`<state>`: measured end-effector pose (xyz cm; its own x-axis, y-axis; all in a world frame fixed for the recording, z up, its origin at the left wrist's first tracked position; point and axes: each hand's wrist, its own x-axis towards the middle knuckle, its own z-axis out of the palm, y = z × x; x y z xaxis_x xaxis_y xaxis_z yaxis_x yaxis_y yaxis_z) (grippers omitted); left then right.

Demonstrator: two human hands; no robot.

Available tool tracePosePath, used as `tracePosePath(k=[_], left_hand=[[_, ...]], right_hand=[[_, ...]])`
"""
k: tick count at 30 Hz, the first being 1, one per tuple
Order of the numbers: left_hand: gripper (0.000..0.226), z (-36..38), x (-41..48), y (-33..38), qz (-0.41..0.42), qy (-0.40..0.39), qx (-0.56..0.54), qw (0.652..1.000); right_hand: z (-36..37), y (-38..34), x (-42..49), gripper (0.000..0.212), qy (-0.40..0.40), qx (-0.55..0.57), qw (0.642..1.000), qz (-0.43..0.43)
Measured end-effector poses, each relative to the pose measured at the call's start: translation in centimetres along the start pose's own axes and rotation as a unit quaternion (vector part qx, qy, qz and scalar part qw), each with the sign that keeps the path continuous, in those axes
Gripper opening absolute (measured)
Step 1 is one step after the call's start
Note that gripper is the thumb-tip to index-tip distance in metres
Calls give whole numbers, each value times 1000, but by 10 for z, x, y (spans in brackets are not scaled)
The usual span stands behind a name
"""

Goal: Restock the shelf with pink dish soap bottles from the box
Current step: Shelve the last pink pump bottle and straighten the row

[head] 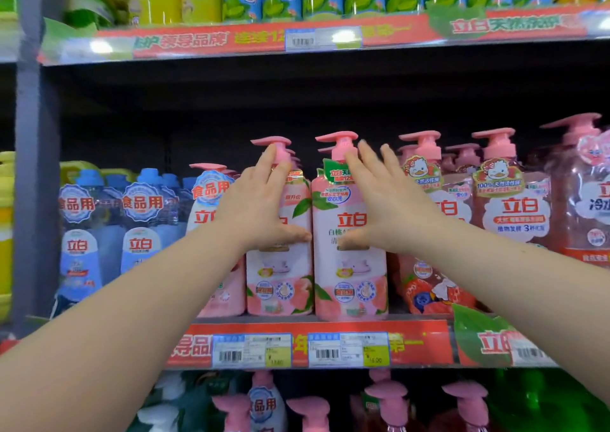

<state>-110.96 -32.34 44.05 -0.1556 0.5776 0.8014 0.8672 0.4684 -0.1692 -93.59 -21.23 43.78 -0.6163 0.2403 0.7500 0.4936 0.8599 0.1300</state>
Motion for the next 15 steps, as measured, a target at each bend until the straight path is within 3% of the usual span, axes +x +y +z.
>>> tracePosePath(k=[2,15], left_hand=[[119,1,1,0,0,2,2,1000],[118,2,0,-1,6,22,-25,999]], right_hand=[[0,-2,1,128,-30,-22,999,2],[9,-7,7,120,-27,41,999,6]])
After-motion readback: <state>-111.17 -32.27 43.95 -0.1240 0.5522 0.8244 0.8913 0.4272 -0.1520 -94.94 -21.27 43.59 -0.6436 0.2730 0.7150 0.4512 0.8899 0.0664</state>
